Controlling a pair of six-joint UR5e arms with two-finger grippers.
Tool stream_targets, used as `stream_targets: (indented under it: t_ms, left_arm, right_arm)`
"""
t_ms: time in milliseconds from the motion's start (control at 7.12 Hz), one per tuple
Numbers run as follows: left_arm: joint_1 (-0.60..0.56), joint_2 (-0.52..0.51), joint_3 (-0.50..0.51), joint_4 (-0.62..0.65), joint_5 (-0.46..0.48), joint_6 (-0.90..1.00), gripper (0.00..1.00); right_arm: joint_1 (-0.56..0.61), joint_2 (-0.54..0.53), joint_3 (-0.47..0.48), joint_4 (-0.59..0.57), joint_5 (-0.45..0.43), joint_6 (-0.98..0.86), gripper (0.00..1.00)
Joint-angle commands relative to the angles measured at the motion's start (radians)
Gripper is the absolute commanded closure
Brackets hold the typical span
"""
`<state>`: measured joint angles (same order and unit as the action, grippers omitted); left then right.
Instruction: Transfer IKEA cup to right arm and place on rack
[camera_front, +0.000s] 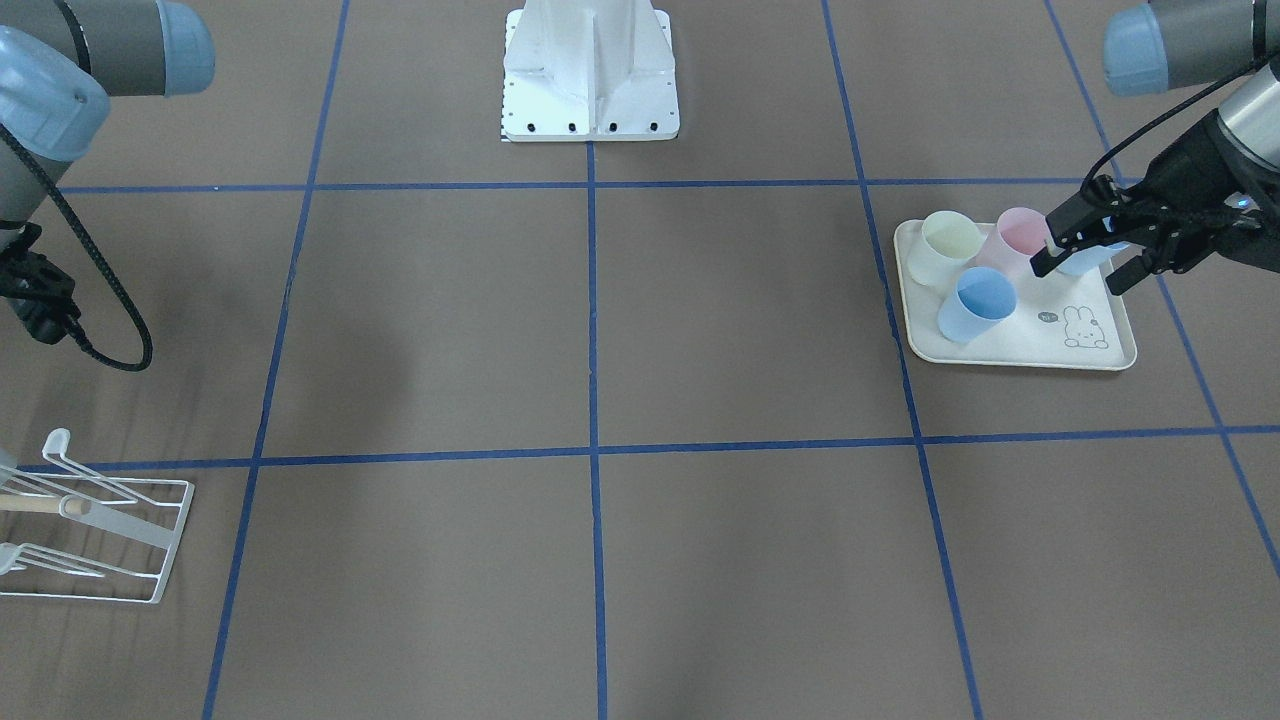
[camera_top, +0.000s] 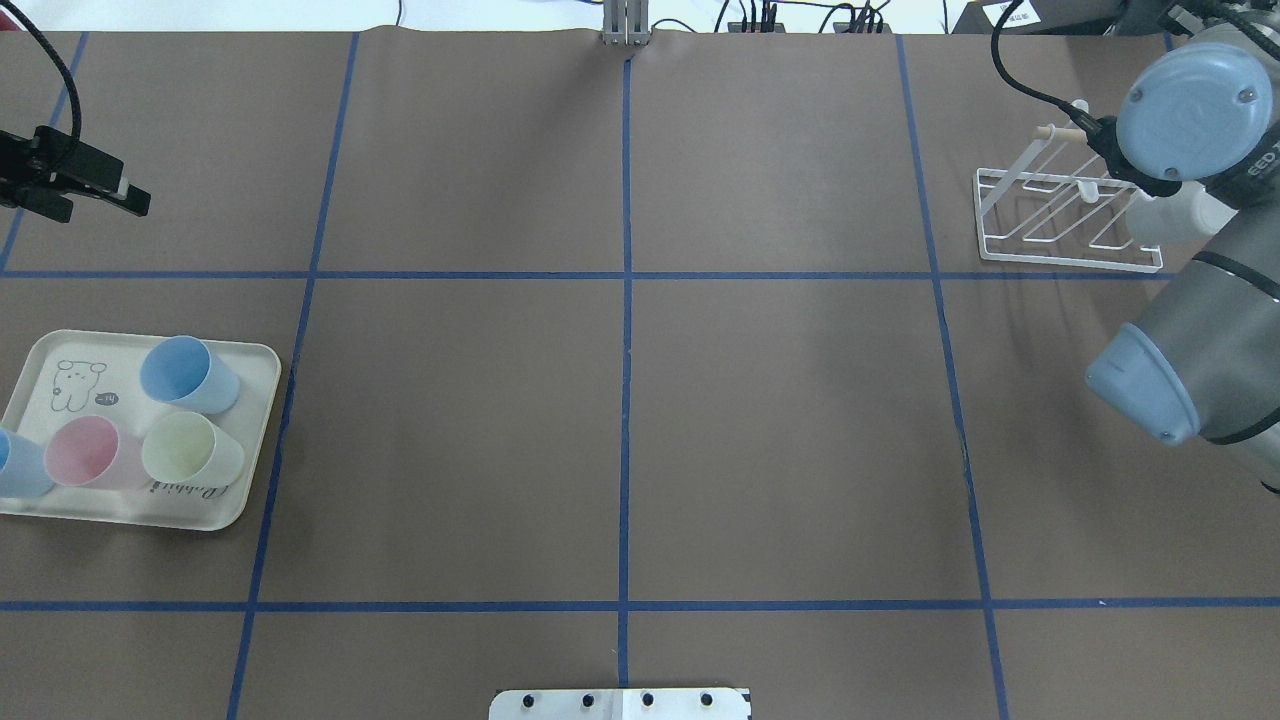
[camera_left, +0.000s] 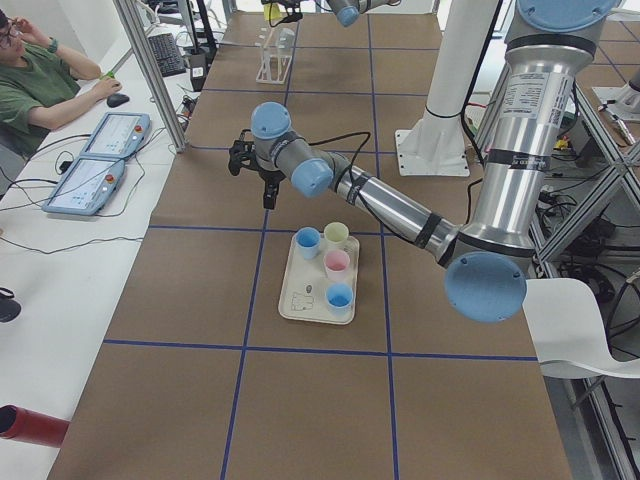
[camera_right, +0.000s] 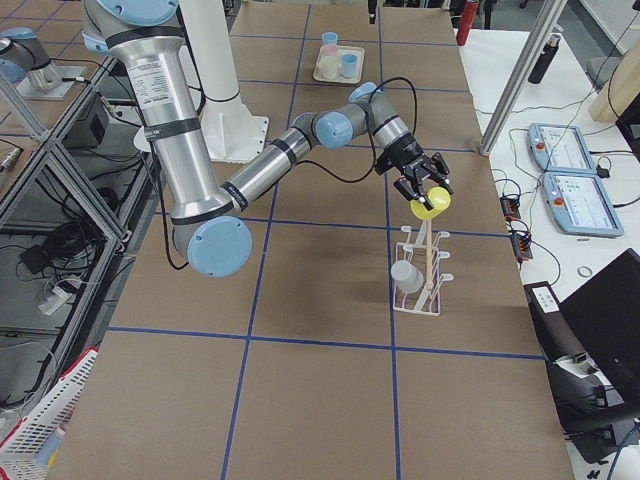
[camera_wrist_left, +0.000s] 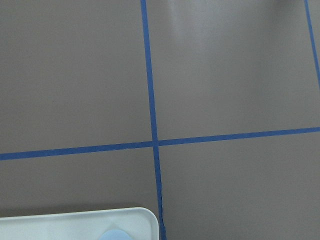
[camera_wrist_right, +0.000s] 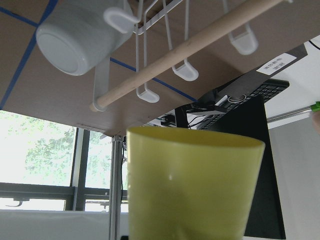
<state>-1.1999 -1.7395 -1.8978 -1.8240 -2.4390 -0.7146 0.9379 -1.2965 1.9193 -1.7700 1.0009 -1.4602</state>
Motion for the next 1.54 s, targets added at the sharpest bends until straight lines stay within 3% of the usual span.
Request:
stream_targets:
  t_ms: [0,421,1404]
  left_arm:
    - [0.002,0.000,0.000,0.000,0.000,-0.002,0.00]
    - [0.003,0.012,0.000,-0.001,0.002,-0.002,0.00]
    - [0.005,0.012,0.000,-0.001,0.002,-0.002,0.00]
  right_arm:
    - [-0.016,-0.014,-0.008,0.001,-0.005,0.044,0.61]
    - [-0.071,-0.059,-0.026,0.001,-0.060,0.121,0.60]
    - [-0.113,-0.073,-0.085,0.001,-0.117,0.142,0.40]
